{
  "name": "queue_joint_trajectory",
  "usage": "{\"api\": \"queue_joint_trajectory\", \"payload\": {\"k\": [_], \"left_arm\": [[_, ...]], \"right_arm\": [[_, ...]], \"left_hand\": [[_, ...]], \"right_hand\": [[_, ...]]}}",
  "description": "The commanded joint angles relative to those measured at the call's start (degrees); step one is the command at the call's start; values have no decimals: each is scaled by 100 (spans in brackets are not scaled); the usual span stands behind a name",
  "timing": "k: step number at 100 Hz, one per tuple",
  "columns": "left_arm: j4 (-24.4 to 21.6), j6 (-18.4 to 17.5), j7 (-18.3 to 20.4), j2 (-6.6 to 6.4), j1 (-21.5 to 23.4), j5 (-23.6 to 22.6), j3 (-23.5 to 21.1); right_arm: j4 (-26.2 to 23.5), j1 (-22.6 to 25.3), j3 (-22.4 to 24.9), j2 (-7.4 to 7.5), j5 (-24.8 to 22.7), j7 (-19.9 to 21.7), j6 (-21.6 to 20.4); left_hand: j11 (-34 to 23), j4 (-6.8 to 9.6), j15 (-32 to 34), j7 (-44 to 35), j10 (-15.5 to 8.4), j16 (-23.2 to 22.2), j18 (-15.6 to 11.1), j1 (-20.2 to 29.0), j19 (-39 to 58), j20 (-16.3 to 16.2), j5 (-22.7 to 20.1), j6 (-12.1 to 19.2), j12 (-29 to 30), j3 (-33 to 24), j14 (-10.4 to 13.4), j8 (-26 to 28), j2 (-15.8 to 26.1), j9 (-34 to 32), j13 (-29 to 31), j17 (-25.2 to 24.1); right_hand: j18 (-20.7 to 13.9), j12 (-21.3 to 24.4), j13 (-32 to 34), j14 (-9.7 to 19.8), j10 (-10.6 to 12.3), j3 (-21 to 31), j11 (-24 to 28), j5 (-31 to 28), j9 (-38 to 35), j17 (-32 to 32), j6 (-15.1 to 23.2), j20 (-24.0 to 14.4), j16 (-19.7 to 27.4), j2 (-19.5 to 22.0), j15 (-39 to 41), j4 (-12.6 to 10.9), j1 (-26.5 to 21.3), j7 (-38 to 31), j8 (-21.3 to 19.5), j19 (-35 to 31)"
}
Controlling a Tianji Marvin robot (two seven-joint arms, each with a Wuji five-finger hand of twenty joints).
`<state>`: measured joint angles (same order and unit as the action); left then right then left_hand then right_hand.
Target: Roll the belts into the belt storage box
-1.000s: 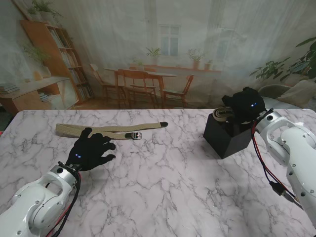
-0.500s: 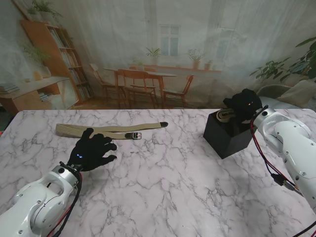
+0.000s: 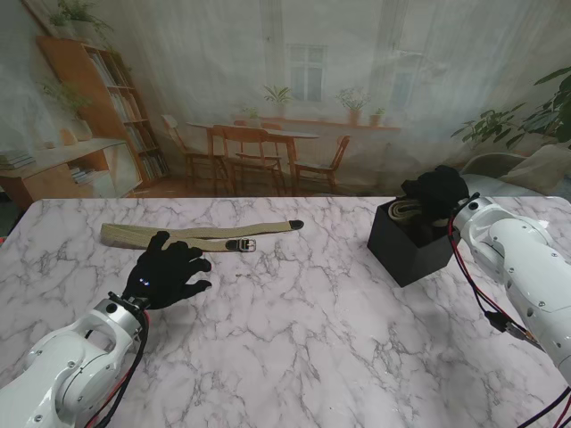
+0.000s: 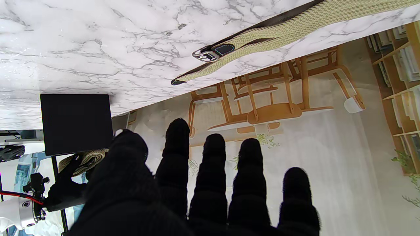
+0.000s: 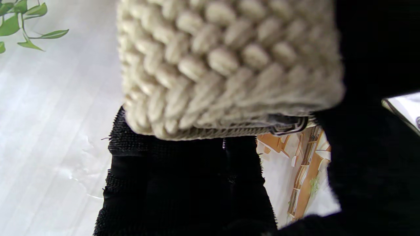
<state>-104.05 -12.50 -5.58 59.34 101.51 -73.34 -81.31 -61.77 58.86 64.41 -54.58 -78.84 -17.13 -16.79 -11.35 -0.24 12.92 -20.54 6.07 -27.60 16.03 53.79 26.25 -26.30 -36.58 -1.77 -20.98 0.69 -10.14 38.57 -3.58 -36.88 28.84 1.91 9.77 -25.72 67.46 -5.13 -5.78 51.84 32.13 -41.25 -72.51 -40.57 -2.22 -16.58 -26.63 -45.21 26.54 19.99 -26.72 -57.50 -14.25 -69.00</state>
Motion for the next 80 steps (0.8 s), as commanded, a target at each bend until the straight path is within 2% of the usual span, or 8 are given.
{"api": "queue_joint_trajectory", "payload": {"k": [1,27,55,74,80], "left_arm": [[23,-22,62,0,-10,-5,19],[33,-30,71,-3,-21,-6,31],[39,-31,77,-4,-28,-11,36],[41,-32,74,-6,-30,-23,36],[41,-32,72,-6,-29,-25,35]], "right_arm": [[74,-52,-16,-31,85,6,71],[308,-179,-256,-43,248,-14,148],[392,-160,-322,-34,289,43,208],[341,-60,-273,-10,214,177,249],[324,-41,-282,30,70,160,245]], "left_hand": [[43,-100,42,62,89,-49,260,-48,-37,-9,150,-69,-71,51,-67,-50,238,196,30,-105],[42,-98,42,82,93,-49,265,-58,-37,-4,154,-75,-71,50,-70,-72,247,196,26,-114],[47,-97,39,124,94,-48,263,-73,-38,1,143,-69,-69,50,-69,-118,251,197,22,-115],[48,-96,37,146,95,-47,264,-74,-41,4,150,-64,-69,50,-66,-135,249,198,22,-112],[48,-95,40,150,92,-48,264,-60,-44,6,148,-63,-69,46,-64,-139,235,200,29,-115]], "right_hand": [[-265,-207,42,727,831,996,855,-493,-499,101,2029,-18,82,771,-2,-453,-1115,-689,-208,111],[-267,-53,-44,715,843,954,679,-400,-440,159,1953,-10,175,870,-119,-457,-1122,-585,-82,148],[-192,223,-256,658,838,890,213,-9,-215,333,1589,46,377,996,-383,-435,-988,-212,431,272],[65,372,-601,504,714,836,-206,395,298,668,1303,86,538,1161,-638,-432,-550,211,677,386],[71,405,-725,439,707,857,-264,445,550,738,1215,69,583,1257,-688,-478,-161,513,560,381]]}}
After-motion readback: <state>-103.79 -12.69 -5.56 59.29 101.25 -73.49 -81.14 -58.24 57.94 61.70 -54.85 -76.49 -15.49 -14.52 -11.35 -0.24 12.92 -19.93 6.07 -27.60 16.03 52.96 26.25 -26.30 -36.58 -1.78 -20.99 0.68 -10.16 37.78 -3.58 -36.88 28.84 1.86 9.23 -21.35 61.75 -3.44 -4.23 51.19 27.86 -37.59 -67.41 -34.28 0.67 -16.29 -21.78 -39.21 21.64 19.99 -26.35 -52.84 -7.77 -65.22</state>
